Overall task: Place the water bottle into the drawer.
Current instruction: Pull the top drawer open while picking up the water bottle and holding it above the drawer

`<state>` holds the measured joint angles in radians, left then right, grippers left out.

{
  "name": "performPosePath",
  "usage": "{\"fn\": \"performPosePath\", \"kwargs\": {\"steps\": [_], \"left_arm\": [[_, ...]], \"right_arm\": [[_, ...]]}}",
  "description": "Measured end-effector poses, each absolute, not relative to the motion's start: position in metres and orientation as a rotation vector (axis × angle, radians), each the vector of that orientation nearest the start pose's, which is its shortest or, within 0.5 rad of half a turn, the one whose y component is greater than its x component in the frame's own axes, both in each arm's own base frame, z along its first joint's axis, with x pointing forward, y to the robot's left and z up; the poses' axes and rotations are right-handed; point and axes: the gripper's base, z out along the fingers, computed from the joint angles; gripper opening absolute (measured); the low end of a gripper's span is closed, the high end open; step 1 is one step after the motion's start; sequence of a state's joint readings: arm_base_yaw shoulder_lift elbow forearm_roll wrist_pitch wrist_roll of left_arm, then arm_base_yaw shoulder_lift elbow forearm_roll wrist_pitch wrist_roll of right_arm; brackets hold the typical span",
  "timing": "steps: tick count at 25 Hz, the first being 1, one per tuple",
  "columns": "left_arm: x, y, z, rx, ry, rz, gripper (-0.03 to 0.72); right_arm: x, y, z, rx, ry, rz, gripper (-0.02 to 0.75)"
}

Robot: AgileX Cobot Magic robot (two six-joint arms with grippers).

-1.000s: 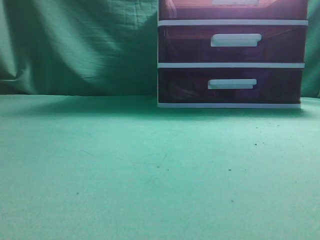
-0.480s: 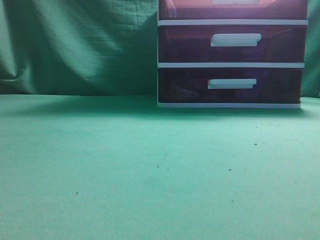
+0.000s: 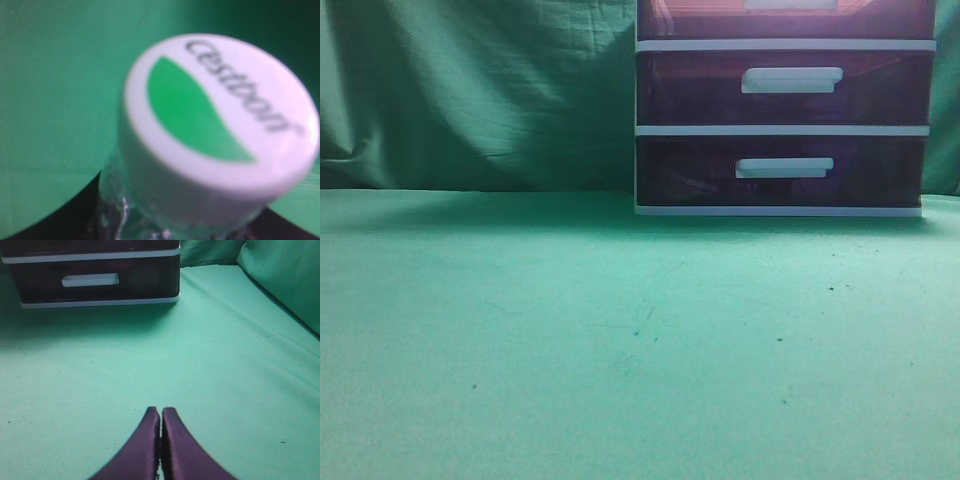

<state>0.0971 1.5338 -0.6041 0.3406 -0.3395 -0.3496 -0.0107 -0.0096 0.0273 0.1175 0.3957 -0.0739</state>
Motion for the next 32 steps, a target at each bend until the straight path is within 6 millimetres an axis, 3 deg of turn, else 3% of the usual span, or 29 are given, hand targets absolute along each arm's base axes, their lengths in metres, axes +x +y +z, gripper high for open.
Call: {"fn": "performPosePath", "kwargs": {"steps": [2,7,15,19,23,28,32], "left_arm": [[0.286,0.017,0.198,-0.028,2.069,-0.065,0.325],[0.268,0.007,0.243,0.045,1.931,-0.137,0.325],[0.231,-0.042,0.29,0.397,1.755,-0.462,0.325],[0.21,-0.067,0.314,0.561,1.673,-0.477,0.325],[0.186,-0.072,0.335,0.586,1.599,-0.392,0.325],[0.163,-0.067,0.349,0.577,1.561,-0.329,0.325],[0.155,-0.067,0.349,0.604,1.586,-0.342,0.325]], "right_arm": [[0.052,0.004,0.169,0.012,1.895,0.059,0.0],[0.052,0.004,0.169,0.012,1.895,0.059,0.0],[0.054,0.002,0.175,-0.083,1.817,-0.044,0.0],[0.057,0.0,0.203,-0.032,1.516,-0.049,0.0],[0.052,-0.003,0.228,0.002,1.246,-0.068,0.0],[0.049,-0.001,0.262,-0.051,1.352,-0.084,0.0],[0.065,0.001,0.296,-0.103,1.509,-0.102,0.0]]}}
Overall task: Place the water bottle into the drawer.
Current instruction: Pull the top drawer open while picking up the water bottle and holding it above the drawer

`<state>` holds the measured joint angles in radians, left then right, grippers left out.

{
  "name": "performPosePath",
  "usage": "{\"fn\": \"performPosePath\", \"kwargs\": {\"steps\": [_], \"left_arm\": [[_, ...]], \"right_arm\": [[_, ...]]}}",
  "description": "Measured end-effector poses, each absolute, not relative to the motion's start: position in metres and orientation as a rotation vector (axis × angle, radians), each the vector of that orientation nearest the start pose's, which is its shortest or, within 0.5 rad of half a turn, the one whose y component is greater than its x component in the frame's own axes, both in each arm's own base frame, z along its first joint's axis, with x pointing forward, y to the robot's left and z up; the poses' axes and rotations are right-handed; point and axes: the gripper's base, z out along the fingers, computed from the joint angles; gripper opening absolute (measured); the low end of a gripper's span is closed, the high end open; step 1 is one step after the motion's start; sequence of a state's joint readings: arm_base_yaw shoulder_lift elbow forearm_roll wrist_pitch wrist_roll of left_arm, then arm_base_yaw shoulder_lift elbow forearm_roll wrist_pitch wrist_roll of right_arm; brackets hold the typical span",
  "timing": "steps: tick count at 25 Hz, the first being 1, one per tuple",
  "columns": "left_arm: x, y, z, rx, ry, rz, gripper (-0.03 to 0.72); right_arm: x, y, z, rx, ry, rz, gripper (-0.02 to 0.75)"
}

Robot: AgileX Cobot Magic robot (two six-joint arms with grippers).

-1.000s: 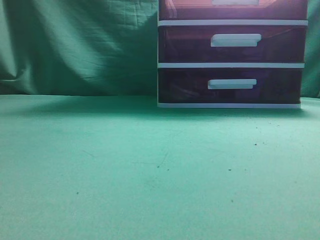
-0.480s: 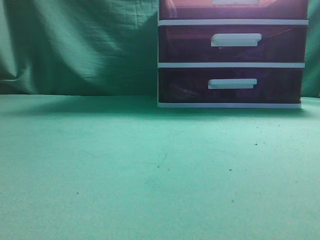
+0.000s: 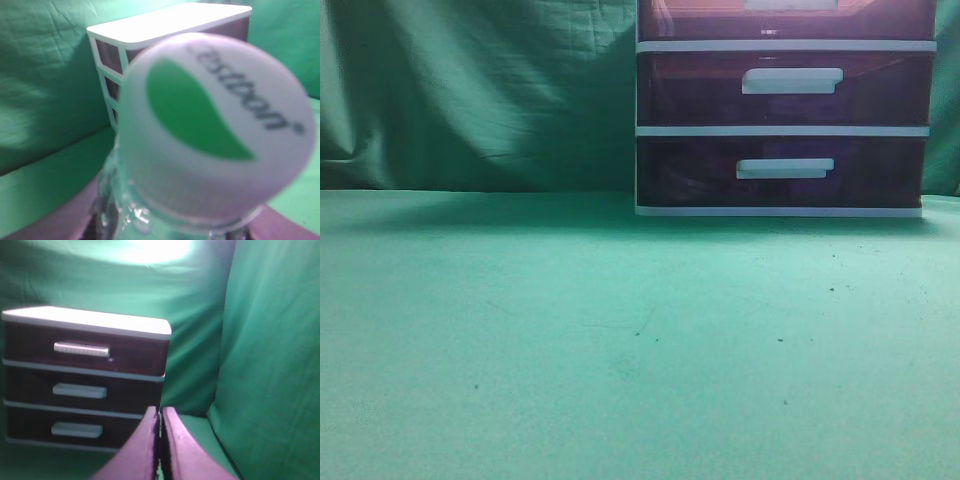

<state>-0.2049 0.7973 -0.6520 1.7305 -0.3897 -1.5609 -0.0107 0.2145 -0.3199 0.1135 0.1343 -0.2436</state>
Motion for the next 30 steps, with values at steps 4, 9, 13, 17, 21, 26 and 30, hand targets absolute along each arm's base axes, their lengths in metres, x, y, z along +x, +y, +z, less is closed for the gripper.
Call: {"fn": "performPosePath", "kwargs": {"steps": [4,9,13,17,21,26,30], "left_arm": [[0.153,-0.07,0.346,0.645,1.611,-0.371,0.325],[0.151,-0.071,0.346,0.649,1.614,-0.4,0.325],[0.151,-0.071,0.346,0.649,1.614,-0.4,0.325],[0.151,-0.071,0.346,0.648,1.614,-0.399,0.325],[0.151,-0.071,0.346,0.648,1.614,-0.399,0.325],[0.151,-0.071,0.346,0.647,1.614,-0.399,0.325],[0.151,-0.071,0.346,0.646,1.615,-0.4,0.325]], "right_arm": [[0.094,0.002,0.322,-0.16,1.713,-0.104,0.0],[0.14,0.005,0.342,-0.29,1.916,-0.13,0.0],[0.174,0.024,0.355,-0.707,1.906,-0.24,0.0],[0.207,0.052,0.36,-1.105,1.734,-0.405,0.0],[0.244,0.07,0.355,-1.271,1.53,-0.605,0.0],[0.282,0.084,0.338,-1.367,1.39,-0.689,0.0],[0.314,0.089,0.332,-1.394,1.309,-0.737,0.0]]}}
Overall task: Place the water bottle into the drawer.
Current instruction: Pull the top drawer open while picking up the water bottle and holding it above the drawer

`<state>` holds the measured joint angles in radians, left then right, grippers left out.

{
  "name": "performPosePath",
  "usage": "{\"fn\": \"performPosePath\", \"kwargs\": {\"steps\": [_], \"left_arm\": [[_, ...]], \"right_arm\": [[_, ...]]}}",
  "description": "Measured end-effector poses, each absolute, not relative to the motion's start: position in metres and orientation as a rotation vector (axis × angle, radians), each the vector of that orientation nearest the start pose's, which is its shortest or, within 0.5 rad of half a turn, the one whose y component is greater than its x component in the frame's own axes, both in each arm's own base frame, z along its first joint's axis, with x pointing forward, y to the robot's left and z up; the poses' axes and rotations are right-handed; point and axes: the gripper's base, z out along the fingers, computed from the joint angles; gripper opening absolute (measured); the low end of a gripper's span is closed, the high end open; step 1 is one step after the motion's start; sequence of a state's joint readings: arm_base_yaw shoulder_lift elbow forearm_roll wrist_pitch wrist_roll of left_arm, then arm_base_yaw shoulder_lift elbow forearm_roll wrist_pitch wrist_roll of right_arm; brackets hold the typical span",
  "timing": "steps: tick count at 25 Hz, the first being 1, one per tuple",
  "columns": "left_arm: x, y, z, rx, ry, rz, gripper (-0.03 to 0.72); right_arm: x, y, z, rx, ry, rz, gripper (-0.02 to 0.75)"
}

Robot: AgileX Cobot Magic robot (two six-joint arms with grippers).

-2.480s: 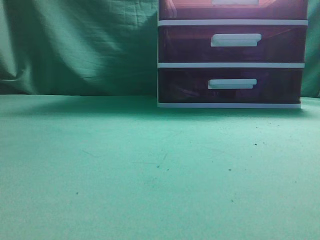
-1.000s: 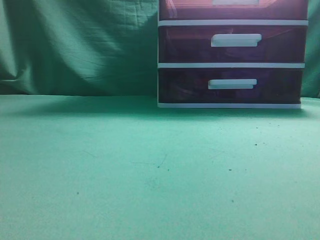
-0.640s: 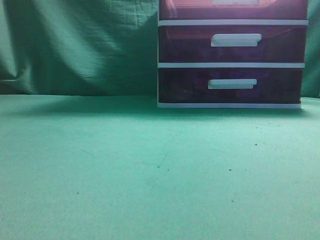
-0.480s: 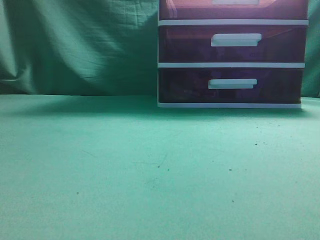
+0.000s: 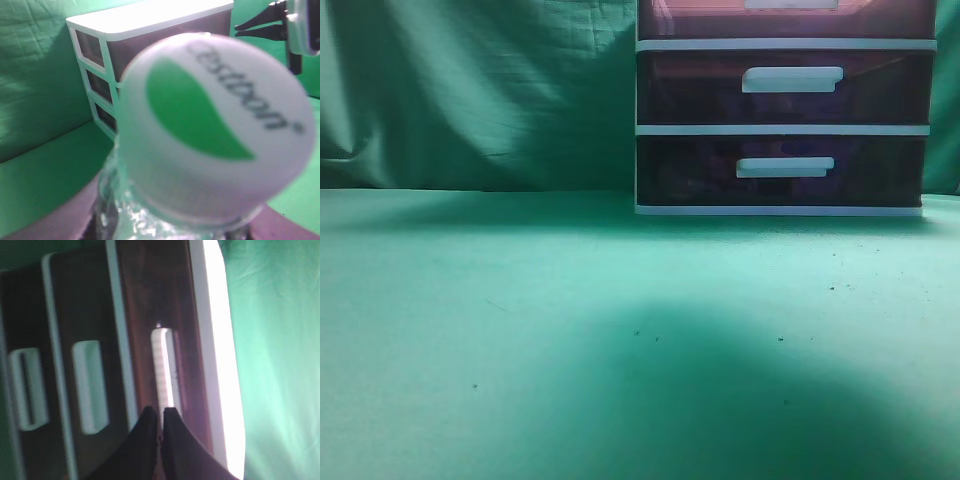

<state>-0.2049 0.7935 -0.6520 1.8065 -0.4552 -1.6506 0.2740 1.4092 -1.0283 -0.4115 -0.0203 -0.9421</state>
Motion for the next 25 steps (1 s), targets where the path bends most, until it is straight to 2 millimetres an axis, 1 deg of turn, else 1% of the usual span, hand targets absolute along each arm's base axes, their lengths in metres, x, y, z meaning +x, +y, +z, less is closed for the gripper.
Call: {"fn": "performPosePath", "kwargs": {"steps": [1,3,4,6,8,9,12,13,14,18,22,25], "left_arm": [[0.151,-0.071,0.346,0.645,1.615,-0.399,0.325],[0.151,-0.071,0.346,0.645,1.615,-0.399,0.325],[0.151,-0.071,0.346,0.645,1.615,-0.399,0.325],[0.151,-0.071,0.346,0.643,1.615,-0.398,0.325],[0.151,-0.071,0.346,0.643,1.615,-0.398,0.325],[0.151,-0.071,0.346,0.643,1.615,-0.398,0.325],[0.151,-0.071,0.346,0.643,1.615,-0.398,0.325],[0.151,-0.071,0.346,0.643,1.615,-0.398,0.325],[0.151,-0.071,0.346,0.643,1.615,-0.398,0.325],[0.151,-0.071,0.346,0.643,1.615,-0.398,0.325],[0.151,-0.071,0.346,0.643,1.615,-0.398,0.325],[0.151,-0.07,0.346,0.64,1.615,-0.395,0.325]], "right_arm": [[0.322,0.089,0.329,-1.404,1.276,-0.759,0.05],[0.335,0.089,0.328,-1.416,1.204,-0.807,0.05],[0.341,0.089,0.327,-1.423,1.165,-0.831,0.12],[0.35,0.089,0.323,-1.441,1.105,-0.874,0.185],[0.359,0.088,0.319,-1.457,1.082,-0.897,0.258],[0.362,0.087,0.317,-1.464,1.08,-0.906,0.28],[0.372,0.088,0.314,-1.47,1.073,-0.915,0.269],[0.376,0.089,0.313,-1.478,1.064,-0.924,0.309],[0.38,0.09,0.312,-1.485,1.058,-0.929,0.295],[0.396,0.091,0.305,-1.498,1.052,-0.943,0.295],[0.415,0.087,0.295,-1.5,1.071,-0.95,0.295],[0.424,0.086,0.287,-1.509,1.084,-0.949,0.295]]}}
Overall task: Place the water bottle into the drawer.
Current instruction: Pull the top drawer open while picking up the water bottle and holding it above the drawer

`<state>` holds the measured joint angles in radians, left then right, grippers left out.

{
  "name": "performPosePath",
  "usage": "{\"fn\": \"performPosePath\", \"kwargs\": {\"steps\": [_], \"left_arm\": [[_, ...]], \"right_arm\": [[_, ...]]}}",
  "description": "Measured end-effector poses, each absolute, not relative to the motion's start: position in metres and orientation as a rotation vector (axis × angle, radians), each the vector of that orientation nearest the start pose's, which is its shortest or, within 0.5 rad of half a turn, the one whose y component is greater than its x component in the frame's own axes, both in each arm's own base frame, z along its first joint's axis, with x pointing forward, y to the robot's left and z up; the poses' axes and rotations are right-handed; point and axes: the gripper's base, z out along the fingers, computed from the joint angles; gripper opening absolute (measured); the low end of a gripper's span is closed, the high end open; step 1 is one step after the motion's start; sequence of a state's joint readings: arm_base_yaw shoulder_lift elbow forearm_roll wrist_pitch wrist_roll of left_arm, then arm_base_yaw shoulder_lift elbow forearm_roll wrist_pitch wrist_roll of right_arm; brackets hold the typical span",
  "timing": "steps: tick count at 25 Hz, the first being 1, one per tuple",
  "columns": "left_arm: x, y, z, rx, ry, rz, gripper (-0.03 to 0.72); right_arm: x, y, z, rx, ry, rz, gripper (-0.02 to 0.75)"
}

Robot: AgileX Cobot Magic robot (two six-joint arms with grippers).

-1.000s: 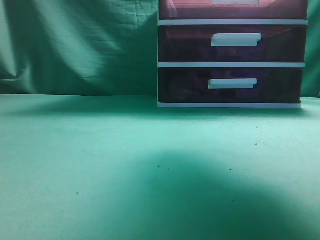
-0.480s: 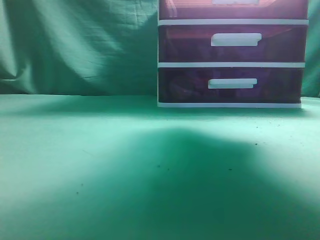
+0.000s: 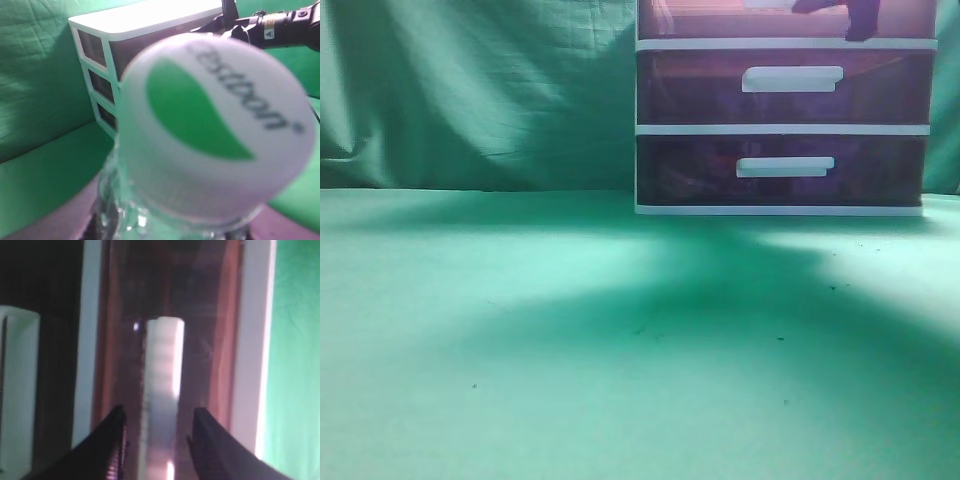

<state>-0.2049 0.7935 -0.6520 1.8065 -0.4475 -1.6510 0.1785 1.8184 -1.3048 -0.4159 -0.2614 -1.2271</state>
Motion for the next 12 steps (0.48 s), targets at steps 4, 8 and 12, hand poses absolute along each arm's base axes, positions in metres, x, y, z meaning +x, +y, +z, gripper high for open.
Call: {"fn": "performPosePath", "kwargs": {"steps": [4,8,12], "left_arm": [[0.1524,-0.0691,0.3464,0.625,1.616,-0.379,0.325],[0.1536,-0.0674,0.3468,0.607,1.616,-0.36,0.325],[0.1541,-0.0668,0.347,0.6,1.616,-0.353,0.325]], "right_arm": [[0.4302,0.0866,0.281,-1.5,1.073,-0.946,0.155],[0.4306,0.087,0.2819,-1.477,1.071,-0.94,0.09],[0.4253,0.0861,0.2838,-1.475,1.071,-0.938,0.09]]}}
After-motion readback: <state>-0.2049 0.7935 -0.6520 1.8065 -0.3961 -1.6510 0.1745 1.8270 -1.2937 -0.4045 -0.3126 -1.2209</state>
